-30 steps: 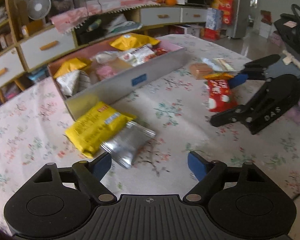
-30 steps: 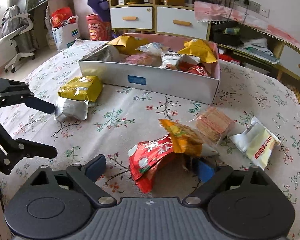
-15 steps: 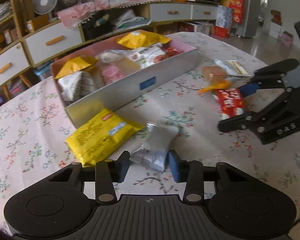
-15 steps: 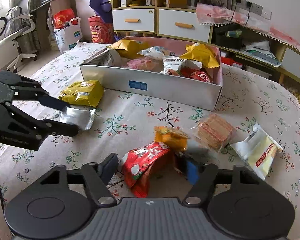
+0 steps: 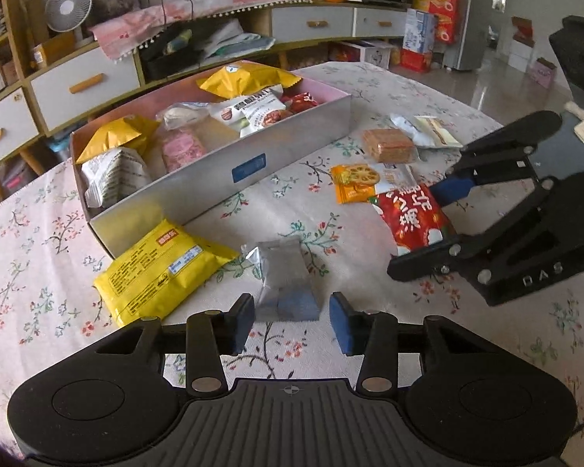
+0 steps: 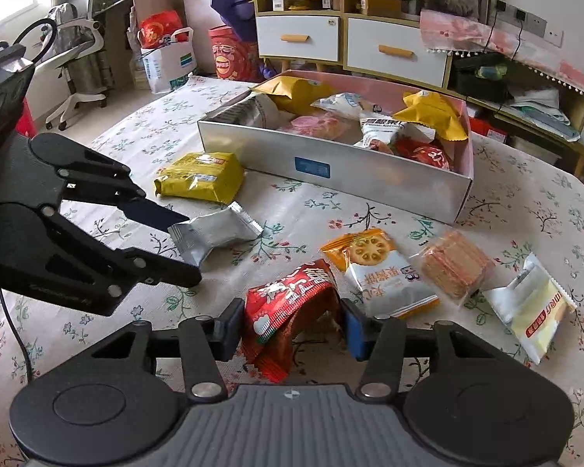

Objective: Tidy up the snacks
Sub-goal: 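Grasp the silver wrapper with the left tool while the right tool grasps the red bag, then carry the silver wrapper and red bag into the pink box and release both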

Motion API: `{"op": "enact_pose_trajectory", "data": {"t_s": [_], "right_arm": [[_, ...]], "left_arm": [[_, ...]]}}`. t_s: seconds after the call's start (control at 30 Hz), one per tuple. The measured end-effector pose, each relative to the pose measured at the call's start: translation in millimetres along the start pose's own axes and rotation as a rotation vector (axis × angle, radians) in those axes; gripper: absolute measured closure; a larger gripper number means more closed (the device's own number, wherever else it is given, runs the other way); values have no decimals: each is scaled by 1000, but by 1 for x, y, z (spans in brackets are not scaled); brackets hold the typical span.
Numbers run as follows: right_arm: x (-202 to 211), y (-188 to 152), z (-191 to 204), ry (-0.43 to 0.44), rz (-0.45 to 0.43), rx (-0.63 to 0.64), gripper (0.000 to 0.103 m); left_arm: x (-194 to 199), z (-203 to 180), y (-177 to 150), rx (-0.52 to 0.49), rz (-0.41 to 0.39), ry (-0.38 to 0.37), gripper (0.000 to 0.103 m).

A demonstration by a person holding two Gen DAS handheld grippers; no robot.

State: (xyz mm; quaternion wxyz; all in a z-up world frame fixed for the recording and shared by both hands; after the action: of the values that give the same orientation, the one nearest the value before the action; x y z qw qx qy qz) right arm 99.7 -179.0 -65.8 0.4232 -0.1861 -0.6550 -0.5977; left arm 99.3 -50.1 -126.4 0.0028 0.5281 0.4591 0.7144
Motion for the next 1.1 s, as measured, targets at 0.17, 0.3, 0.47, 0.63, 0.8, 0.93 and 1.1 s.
{"op": "enact_pose_trajectory", "data": {"t_s": [0.17,0.3,0.47,0.63,0.8,0.93,1.1], "right_arm": [[0,1,0,-5,1,-3,70],[0,1,1,-9,2,10,70],[0,1,0,-10,2,10,71],[0,2,-1,-17,0,9,73],[4,5,-1,-12,-12,13,75],[7,8,-1,-10,-24,16,76],[14,20,-6,-19,-58,0,76]], "left_arm": [[-5,-2,7,14,-7,32,61],[-10,-2,11,44,-13,49,61],[-12,-4,14,65,-9,62,69],[-10,-7,15,62,-7,86,78],[-5,-8,19,70,-10,79,81],[3,-5,25,80,-25,81,81],[14,5,36,111,-60,94,81]]}}
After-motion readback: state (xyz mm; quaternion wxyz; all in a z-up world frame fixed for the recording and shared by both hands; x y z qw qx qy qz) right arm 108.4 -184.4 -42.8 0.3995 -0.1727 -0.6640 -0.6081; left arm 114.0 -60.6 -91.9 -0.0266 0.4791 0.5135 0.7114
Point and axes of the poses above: each gripper's, at about its wrist camera, not at the fingertips, and x roughly against the way its jaws point, z to its left, y to its top, the point moved 8 cm from there along -x, roughly the way its jaws point
